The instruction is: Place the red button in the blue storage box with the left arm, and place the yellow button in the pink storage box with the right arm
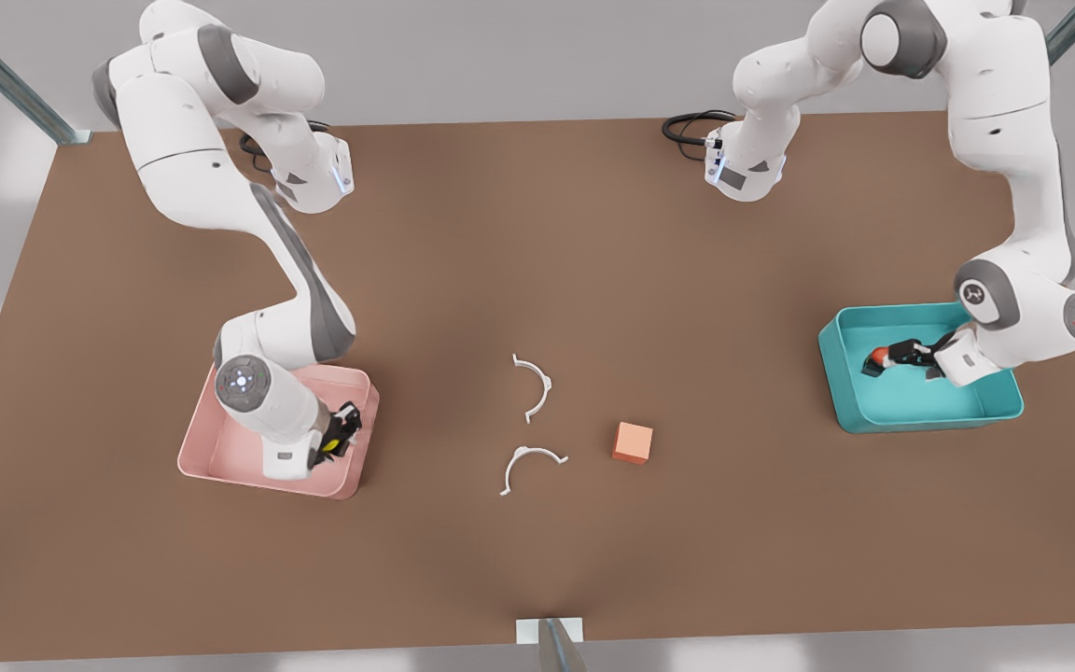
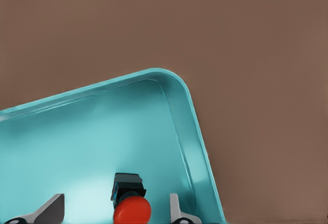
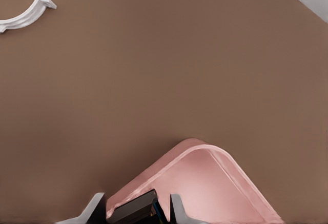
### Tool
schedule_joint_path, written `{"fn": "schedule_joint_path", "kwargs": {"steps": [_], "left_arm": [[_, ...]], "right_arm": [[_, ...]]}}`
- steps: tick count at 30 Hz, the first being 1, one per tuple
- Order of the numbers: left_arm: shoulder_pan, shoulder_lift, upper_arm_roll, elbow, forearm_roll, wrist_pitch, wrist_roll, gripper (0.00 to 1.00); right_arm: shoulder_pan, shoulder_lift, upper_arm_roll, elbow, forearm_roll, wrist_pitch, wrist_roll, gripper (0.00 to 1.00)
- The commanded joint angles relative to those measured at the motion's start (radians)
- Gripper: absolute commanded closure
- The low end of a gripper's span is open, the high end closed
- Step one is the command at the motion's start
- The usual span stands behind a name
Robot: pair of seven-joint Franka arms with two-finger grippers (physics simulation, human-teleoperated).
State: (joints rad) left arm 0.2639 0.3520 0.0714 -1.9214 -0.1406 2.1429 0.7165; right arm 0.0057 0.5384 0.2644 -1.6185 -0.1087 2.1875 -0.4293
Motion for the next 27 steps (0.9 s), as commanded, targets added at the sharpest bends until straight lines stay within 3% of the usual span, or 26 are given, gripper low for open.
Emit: {"fn": "schedule_joint_path", "kwargs": {"steps": [1,2,6,8,11,12,13,19,25,27], "left_arm": [[-0.035,-0.064,-0.001,0.019,0.018,-0.012,-0.112,0.00],[-0.041,-0.103,-0.001,0.044,0.027,-0.047,-0.187,0.00],[-0.132,-0.119,-0.005,0.392,0.091,-0.379,-0.726,0.00],[-0.179,-0.199,0.019,0.406,0.093,-0.437,-0.729,0.00],[-0.195,-0.200,0.016,0.467,0.119,-0.520,-0.730,0.00],[-0.201,-0.199,0.014,0.472,0.118,-0.521,-0.730,0.00],[-0.199,-0.194,0.014,0.475,0.118,-0.520,-0.729,0.00],[-0.199,-0.182,0.014,0.499,0.116,-0.532,-0.726,0.00],[-0.199,-0.182,0.014,0.499,0.115,-0.532,-0.724,0.00],[-0.199,-0.182,0.014,0.499,0.116,-0.532,-0.724,0.00]], "right_arm": [[-0.033,-0.005,0.004,-0.014,-0.022,-0.037,0.014,0.67],[-0.052,-0.006,0.007,-0.024,-0.022,-0.037,0.012,0.67],[-0.151,-0.025,0.061,-0.124,-0.017,-0.026,0.014,0.66],[-0.164,-0.023,0.062,-0.150,-0.019,-0.020,0.014,0.66],[-0.177,-0.023,0.062,-0.170,-0.019,0.000,0.014,0.58],[-0.179,-0.023,0.062,-0.172,-0.019,0.002,0.014,0.15],[-0.181,-0.023,0.062,-0.170,-0.019,0.002,0.012,0.00],[-0.168,-0.135,0.085,-0.126,-0.020,-0.098,0.027,0.00],[-0.176,-0.160,0.096,0.129,-0.022,-0.376,0.026,0.00],[-0.129,-0.196,0.047,0.193,-0.020,-0.468,0.090,0.00]]}}
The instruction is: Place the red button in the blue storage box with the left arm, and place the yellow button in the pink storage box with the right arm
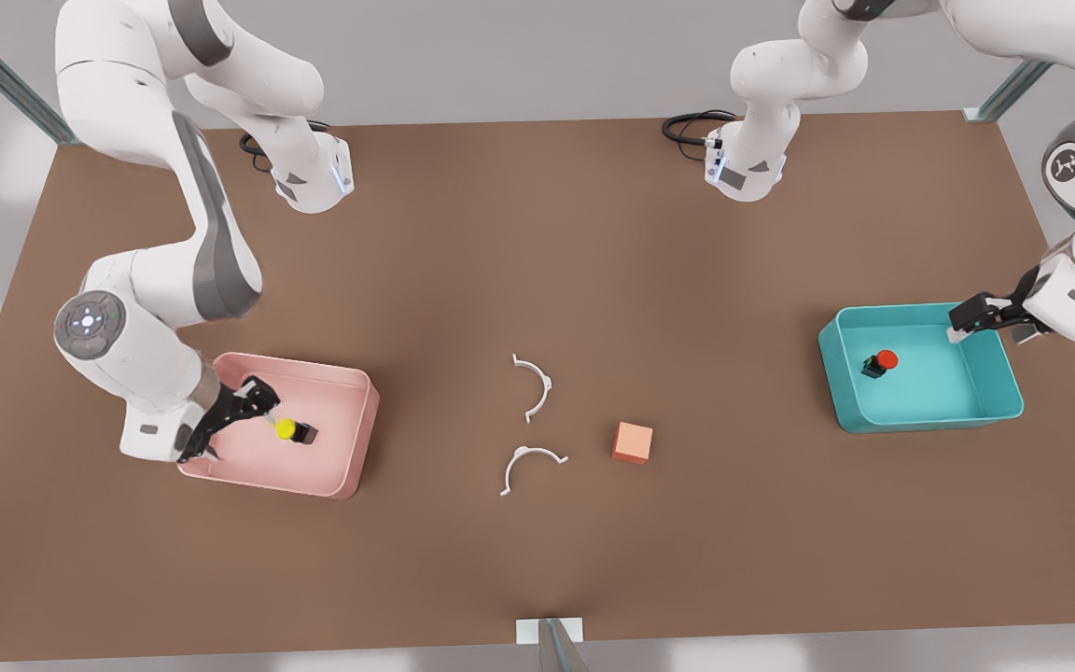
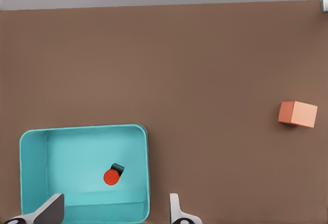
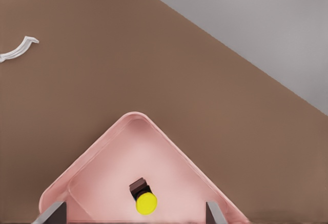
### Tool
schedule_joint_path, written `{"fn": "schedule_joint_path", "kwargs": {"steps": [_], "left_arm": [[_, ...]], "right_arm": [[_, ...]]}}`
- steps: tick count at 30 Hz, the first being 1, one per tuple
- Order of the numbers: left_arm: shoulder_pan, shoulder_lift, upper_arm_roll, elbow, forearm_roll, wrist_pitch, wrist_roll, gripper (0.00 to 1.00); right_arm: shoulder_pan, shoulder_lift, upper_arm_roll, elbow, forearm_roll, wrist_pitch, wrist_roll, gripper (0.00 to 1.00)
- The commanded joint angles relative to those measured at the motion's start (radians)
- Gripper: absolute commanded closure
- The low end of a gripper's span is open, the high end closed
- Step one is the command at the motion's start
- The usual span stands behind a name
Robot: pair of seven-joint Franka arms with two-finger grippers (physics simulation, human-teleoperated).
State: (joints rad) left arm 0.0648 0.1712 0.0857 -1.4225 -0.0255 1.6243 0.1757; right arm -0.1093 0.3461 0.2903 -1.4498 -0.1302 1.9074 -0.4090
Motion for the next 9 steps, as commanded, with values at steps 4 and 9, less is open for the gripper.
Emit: {"fn": "schedule_joint_path", "kwargs": {"steps": [4,9], "left_arm": [[0.000,-0.001,0.000,0.002,0.001,-0.014,-0.183,0.00],[0.000,-0.001,0.000,0.001,0.001,-0.014,-0.183,0.00]], "right_arm": [[0.203,-0.235,-0.292,-0.073,0.060,-0.343,0.305,0.00],[0.214,-0.283,-0.270,-0.129,0.083,-0.358,0.490,0.00]]}}
